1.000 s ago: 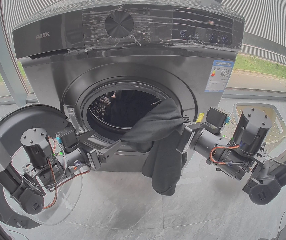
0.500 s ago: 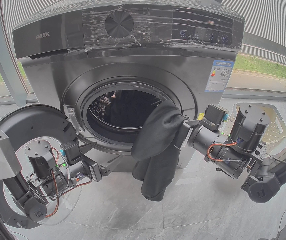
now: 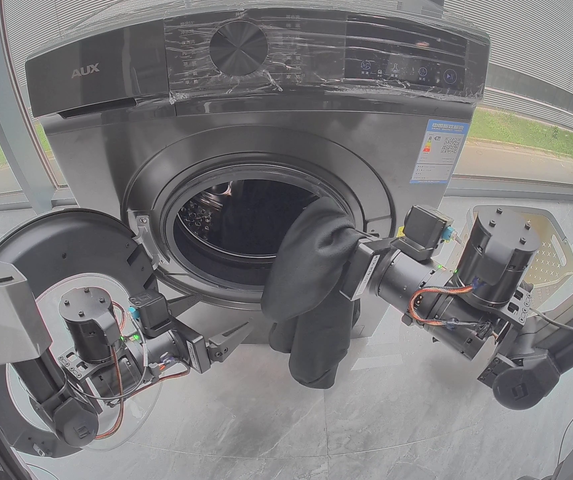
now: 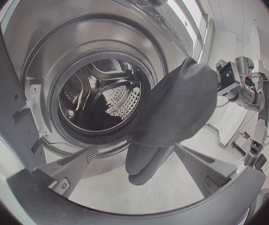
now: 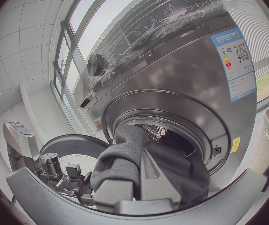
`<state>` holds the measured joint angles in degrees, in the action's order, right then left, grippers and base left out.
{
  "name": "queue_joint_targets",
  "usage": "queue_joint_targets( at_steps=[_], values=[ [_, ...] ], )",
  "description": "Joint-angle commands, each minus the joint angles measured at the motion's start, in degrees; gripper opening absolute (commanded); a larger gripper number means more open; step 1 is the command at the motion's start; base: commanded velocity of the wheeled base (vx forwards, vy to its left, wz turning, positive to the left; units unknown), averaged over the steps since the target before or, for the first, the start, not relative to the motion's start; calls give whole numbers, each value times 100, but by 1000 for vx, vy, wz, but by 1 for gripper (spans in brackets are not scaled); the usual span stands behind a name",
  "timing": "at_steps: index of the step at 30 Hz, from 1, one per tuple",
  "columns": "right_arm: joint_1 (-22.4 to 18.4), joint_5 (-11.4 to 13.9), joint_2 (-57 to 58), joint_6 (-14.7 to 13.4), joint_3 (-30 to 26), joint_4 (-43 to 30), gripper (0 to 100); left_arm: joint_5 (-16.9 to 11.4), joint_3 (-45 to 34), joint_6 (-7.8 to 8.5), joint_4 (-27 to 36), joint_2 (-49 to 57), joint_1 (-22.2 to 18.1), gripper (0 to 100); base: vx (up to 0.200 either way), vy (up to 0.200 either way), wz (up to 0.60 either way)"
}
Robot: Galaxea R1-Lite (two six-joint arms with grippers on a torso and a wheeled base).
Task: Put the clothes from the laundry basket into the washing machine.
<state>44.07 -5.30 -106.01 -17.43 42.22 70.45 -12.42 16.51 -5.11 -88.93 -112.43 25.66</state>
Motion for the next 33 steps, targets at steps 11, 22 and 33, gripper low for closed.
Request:
queue_joint_targets(
  at_steps=[11,22,33],
  values=[
    [155,469,379,-41,-310,188,0,38,406,45,-10,-912,-140,100,0,0,0],
    [76,1647,467,-23,-1233,1006,0,73,635,36,-10,-1220,-184,100,0,0,0],
    [199,618,239,29,-724,602,0,56,643,54,-10,-1281,-123,100,0,0,0]
  ],
)
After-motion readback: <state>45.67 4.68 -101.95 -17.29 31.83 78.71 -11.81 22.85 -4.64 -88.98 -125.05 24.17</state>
